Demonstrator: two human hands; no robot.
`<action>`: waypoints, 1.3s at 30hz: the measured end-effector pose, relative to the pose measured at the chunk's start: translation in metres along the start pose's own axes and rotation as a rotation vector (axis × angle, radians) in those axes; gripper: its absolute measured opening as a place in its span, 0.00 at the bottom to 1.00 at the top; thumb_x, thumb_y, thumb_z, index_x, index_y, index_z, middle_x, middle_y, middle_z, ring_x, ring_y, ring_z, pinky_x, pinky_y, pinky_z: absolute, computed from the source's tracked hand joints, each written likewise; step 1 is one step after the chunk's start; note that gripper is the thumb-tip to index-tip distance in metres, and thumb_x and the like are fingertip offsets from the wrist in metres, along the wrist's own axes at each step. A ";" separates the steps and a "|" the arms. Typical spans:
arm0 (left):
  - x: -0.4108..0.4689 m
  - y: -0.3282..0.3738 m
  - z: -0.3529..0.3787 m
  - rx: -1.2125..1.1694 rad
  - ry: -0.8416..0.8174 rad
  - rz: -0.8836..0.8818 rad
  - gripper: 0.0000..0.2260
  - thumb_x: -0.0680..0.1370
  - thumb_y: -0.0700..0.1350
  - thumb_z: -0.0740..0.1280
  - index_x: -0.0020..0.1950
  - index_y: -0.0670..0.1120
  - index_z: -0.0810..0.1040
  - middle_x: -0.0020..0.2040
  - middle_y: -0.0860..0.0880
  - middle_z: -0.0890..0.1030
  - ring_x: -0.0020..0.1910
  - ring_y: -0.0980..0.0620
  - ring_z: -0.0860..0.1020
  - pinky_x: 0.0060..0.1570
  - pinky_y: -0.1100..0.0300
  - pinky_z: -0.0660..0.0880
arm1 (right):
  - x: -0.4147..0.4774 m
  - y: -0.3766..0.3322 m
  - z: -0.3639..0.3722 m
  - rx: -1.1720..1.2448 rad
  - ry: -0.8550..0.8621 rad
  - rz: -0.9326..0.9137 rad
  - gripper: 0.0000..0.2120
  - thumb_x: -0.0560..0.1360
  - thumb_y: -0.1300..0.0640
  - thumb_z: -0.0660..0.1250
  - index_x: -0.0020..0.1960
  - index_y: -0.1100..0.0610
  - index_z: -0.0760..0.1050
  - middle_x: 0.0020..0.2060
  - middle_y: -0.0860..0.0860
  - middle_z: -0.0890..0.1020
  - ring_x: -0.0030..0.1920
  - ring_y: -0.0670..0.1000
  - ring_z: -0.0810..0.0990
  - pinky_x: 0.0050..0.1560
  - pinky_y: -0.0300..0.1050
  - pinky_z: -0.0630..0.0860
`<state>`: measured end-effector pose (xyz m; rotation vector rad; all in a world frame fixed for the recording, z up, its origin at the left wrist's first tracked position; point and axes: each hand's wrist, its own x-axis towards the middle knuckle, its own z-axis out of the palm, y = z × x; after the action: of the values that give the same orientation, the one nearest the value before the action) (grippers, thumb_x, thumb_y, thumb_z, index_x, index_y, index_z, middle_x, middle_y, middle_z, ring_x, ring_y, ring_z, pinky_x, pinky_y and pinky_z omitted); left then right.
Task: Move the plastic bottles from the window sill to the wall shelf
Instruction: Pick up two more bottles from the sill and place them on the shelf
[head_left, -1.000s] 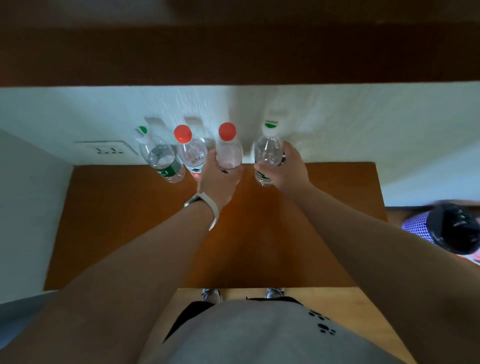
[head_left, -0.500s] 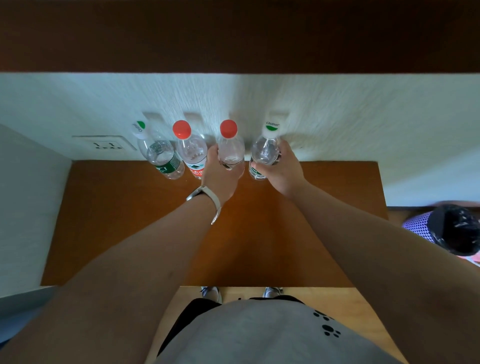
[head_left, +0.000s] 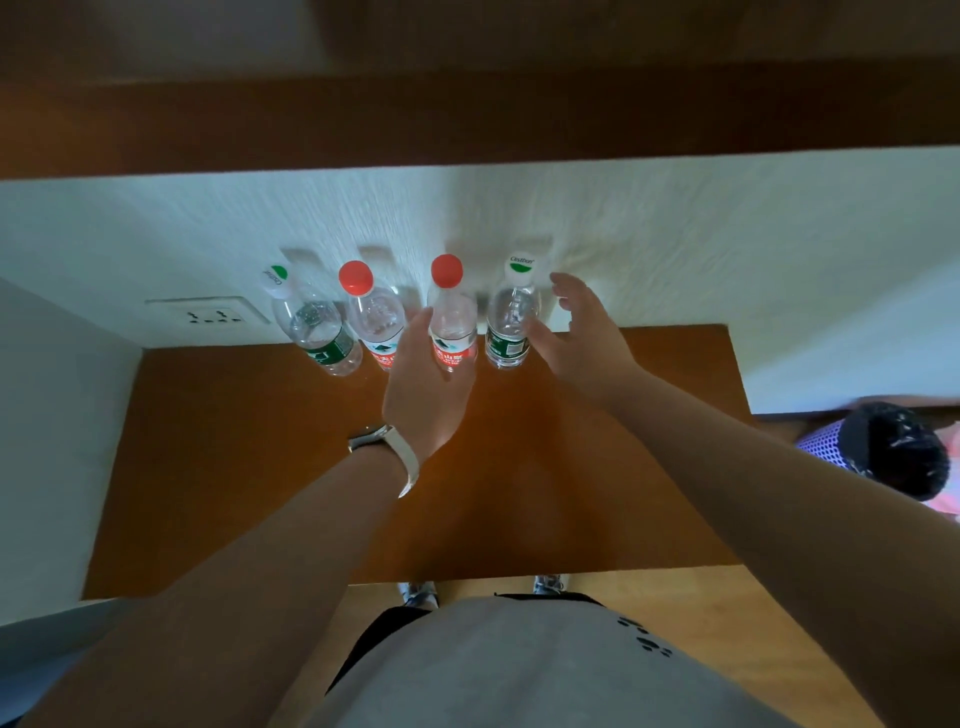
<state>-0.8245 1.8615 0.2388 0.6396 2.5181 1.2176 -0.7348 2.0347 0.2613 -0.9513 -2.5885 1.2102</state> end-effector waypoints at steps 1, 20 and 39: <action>-0.002 0.002 -0.003 0.059 0.012 0.044 0.26 0.78 0.53 0.68 0.74 0.50 0.66 0.70 0.52 0.73 0.67 0.54 0.72 0.65 0.53 0.73 | -0.004 -0.002 -0.005 -0.073 -0.002 -0.038 0.31 0.78 0.45 0.66 0.76 0.54 0.60 0.73 0.51 0.68 0.71 0.51 0.68 0.65 0.43 0.66; -0.002 0.007 -0.091 0.628 -0.147 0.614 0.23 0.80 0.56 0.54 0.71 0.47 0.72 0.70 0.44 0.74 0.71 0.42 0.69 0.69 0.41 0.66 | -0.085 -0.061 -0.015 -0.728 0.082 -0.353 0.24 0.78 0.43 0.57 0.67 0.56 0.75 0.65 0.56 0.77 0.66 0.60 0.74 0.63 0.58 0.70; -0.105 0.064 -0.137 0.905 0.177 0.531 0.19 0.79 0.55 0.59 0.66 0.47 0.76 0.67 0.43 0.76 0.69 0.40 0.72 0.66 0.38 0.66 | -0.105 -0.098 -0.053 -0.651 0.197 -0.872 0.21 0.78 0.44 0.59 0.66 0.53 0.75 0.65 0.54 0.77 0.66 0.57 0.72 0.65 0.54 0.68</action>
<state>-0.7740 1.7521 0.3782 1.5185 3.1042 0.1413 -0.6803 1.9592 0.3831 0.0825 -2.7289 0.0551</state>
